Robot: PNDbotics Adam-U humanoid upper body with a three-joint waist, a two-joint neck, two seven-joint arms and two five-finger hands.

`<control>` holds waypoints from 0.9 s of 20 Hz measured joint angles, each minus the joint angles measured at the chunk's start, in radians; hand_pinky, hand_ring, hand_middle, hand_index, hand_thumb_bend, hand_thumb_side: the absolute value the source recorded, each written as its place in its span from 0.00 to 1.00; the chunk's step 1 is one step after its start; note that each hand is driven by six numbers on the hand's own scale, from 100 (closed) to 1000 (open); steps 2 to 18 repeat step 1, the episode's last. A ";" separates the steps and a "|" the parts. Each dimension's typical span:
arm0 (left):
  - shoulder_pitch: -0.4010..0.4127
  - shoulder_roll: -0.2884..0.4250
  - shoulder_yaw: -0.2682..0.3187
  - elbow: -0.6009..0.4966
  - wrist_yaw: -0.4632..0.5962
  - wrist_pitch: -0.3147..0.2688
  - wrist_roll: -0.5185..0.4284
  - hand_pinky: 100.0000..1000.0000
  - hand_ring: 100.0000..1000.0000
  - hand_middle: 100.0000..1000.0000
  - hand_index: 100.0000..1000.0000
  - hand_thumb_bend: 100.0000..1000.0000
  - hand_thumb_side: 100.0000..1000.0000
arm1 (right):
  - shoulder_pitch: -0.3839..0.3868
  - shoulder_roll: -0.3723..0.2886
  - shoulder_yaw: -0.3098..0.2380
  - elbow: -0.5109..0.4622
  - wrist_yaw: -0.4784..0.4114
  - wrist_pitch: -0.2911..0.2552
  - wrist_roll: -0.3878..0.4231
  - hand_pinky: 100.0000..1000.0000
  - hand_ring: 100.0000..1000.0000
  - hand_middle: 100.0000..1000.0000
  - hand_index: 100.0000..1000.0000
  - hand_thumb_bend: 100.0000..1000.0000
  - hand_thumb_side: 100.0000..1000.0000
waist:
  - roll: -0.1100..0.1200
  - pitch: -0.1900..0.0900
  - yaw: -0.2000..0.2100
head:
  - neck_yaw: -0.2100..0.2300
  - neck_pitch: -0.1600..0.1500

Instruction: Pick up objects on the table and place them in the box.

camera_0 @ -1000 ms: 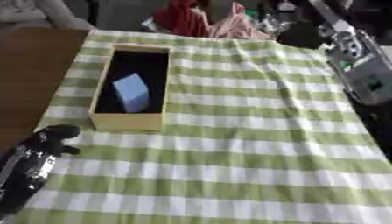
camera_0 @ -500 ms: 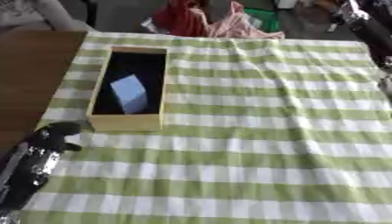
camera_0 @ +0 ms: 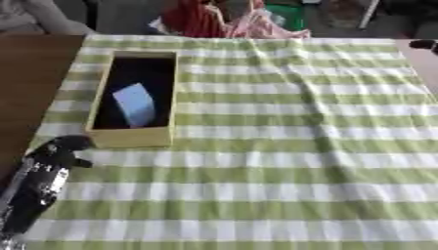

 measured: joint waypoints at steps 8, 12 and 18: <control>0.000 0.000 0.000 0.000 -0.001 0.000 0.000 0.65 0.83 0.72 0.69 0.00 0.55 | 0.005 0.003 -0.004 0.002 -0.004 0.000 -0.002 0.59 1.00 0.63 0.82 0.00 0.60 | 0.001 0.001 -0.001 | 0.000 0.001; 0.000 0.000 0.000 0.000 -0.001 0.000 0.000 0.65 0.83 0.72 0.69 0.00 0.55 | 0.005 0.003 -0.004 0.002 -0.004 0.000 -0.002 0.59 1.00 0.63 0.82 0.00 0.60 | 0.001 0.001 -0.001 | 0.000 0.001; 0.000 0.000 0.000 0.000 -0.001 0.000 0.000 0.65 0.83 0.72 0.69 0.00 0.55 | 0.005 0.003 -0.004 0.002 -0.004 0.000 -0.002 0.59 1.00 0.63 0.82 0.00 0.60 | 0.001 0.001 -0.001 | 0.000 0.001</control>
